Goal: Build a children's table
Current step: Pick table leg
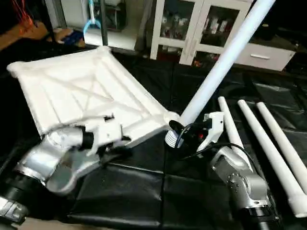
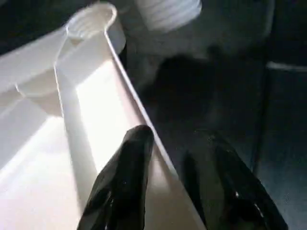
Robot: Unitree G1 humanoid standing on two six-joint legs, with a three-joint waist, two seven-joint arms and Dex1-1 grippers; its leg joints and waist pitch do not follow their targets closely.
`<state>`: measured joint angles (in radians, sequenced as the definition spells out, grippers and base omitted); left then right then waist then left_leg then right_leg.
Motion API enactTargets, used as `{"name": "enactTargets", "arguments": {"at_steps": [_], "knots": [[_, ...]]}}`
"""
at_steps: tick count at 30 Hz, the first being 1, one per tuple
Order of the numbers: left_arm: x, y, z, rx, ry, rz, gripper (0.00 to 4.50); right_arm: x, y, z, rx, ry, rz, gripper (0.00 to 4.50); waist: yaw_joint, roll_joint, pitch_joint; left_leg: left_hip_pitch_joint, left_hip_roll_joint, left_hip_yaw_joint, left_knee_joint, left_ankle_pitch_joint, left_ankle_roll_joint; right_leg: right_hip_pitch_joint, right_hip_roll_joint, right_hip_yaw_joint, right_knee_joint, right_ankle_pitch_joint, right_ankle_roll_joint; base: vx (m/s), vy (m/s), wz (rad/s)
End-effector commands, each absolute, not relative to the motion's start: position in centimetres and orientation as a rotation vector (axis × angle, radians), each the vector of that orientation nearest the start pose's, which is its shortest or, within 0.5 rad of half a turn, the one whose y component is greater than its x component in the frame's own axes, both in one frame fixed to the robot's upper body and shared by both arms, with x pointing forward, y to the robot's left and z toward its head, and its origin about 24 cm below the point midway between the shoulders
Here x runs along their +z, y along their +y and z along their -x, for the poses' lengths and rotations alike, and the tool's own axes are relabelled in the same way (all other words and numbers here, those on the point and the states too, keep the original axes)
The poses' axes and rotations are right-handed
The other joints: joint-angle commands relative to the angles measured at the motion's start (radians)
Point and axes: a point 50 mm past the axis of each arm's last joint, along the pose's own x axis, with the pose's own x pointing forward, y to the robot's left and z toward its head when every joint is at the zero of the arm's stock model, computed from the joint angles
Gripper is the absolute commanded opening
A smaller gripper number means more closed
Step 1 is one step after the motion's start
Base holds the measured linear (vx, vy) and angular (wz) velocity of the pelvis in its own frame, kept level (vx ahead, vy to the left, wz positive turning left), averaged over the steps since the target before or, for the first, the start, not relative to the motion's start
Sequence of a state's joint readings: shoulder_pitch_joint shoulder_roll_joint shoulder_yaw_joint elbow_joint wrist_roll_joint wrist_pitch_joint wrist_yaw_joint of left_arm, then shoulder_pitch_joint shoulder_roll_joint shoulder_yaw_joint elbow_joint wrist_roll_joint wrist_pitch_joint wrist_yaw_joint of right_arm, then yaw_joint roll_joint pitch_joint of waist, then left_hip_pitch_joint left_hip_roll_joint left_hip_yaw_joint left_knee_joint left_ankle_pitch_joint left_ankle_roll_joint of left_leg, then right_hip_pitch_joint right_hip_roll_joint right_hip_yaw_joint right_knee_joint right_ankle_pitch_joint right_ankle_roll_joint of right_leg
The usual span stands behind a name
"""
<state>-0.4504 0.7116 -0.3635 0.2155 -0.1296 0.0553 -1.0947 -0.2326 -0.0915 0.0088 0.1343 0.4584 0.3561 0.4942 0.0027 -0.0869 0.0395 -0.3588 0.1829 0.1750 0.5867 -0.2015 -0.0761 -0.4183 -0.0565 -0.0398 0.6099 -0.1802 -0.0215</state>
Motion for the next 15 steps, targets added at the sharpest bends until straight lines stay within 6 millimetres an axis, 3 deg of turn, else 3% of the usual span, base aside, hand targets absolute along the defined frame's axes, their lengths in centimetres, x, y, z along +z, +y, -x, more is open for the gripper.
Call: {"name": "enactTargets", "arguments": {"at_steps": [1,4,7,8,11,12,13,14,15], "knots": [[9.6,17.3,-28.8,-1.324,0.338,-0.635,1.95,5.6,-11.9,-28.6,0.614,0.155,-0.391,1.86,0.006,0.024,-0.056,0.011,0.041,-0.002,-0.063,-0.072,0.021,0.058,-0.067,0.048,-0.042,0.027,-0.231,0.0,0.0,0.0],[10.3,17.0,-29.2,-1.327,0.309,-0.669,2.25,6.2,-12.0,-28.6,0.621,0.133,-0.395,1.86,0.009,0.025,-0.051,0.012,0.043,-0.003,-0.067,-0.116,0.001,0.058,-0.067,0.047,-0.048,-0.054,-0.215,0.0,0.0,0.0],[10.8,15.9,-30.5,-1.214,0.297,-0.713,2.37,7.0,-12.8,-29.0,0.603,0.106,-0.364,1.86,0.009,0.025,-0.046,0.017,0.048,-0.003,-0.07,-0.182,-0.025,0.053,-0.066,0.047,-0.059,-0.154,-0.187,0.0,0.0,0.0],[10.9,15.6,-30.7,-1.182,0.3,-0.703,2.52,7.1,-12.9,-29.0,0.598,0.102,-0.355,1.86,0.015,0.026,-0.044,0.025,0.049,-0.002,-0.068,-0.196,-0.032,0.046,-0.068,0.047,-0.063,-0.181,-0.183,0.0,0.0,0.0],[11.5,13.8,-32.3,-0.976,0.288,-0.535,2.76,7.7,-14.1,-29.5,0.551,0.093,-0.32,1.86,0.02,0.022,-0.043,0.017,0.046,-0.003,-0.067,-0.214,-0.042,0.053,-0.072,0.048,-0.068,-0.262,-0.162,0.0,0.0,0.0],[11.8,12.5,-32.8,-0.91,0.292,-0.43,2.81,8.0,-15.3,-29.8,0.5,0.096,-0.277,1.86,0.018,0.021,-0.045,0.014,0.047,-0.003,-0.066,-0.207,-0.045,0.056,-0.071,0.048,-0.064,-0.254,-0.16,0.0,0.0,0.0],[11.8,12.3,-32.8,-0.905,0.296,-0.418,2.92,8.1,-15.5,-29.9,0.493,0.096,-0.271,1.86,0.028,0.021,-0.047,0.02,0.046,-0.002,-0.06,-0.182,-0.044,0.053,-0.07,0.047,-0.064,-0.218,-0.166,0.0,0.0,0.0],[11.6,11.8,-32.8,-0.897,0.314,-0.39,2.92,8.1,-16.2,-30.0,0.469,0.102,-0.239,1.86,0.031,0.024,-0.047,0.018,0.043,0.001,-0.059,-0.166,-0.034,0.052,-0.067,0.048,-0.064,-0.193,-0.169,0.0,0.0,0.0],[11.2,11.3,-32.7,-0.896,0.328,-0.375,3.05,8.1,-16.8,-30.1,0.449,0.104,-0.214,1.86,0.028,0.018,-0.048,0.008,0.041,0.0,-0.059,-0.151,-0.031,0.061,-0.066,0.047,-0.061,-0.178,-0.166,0.0,0.0,0.0]]}}
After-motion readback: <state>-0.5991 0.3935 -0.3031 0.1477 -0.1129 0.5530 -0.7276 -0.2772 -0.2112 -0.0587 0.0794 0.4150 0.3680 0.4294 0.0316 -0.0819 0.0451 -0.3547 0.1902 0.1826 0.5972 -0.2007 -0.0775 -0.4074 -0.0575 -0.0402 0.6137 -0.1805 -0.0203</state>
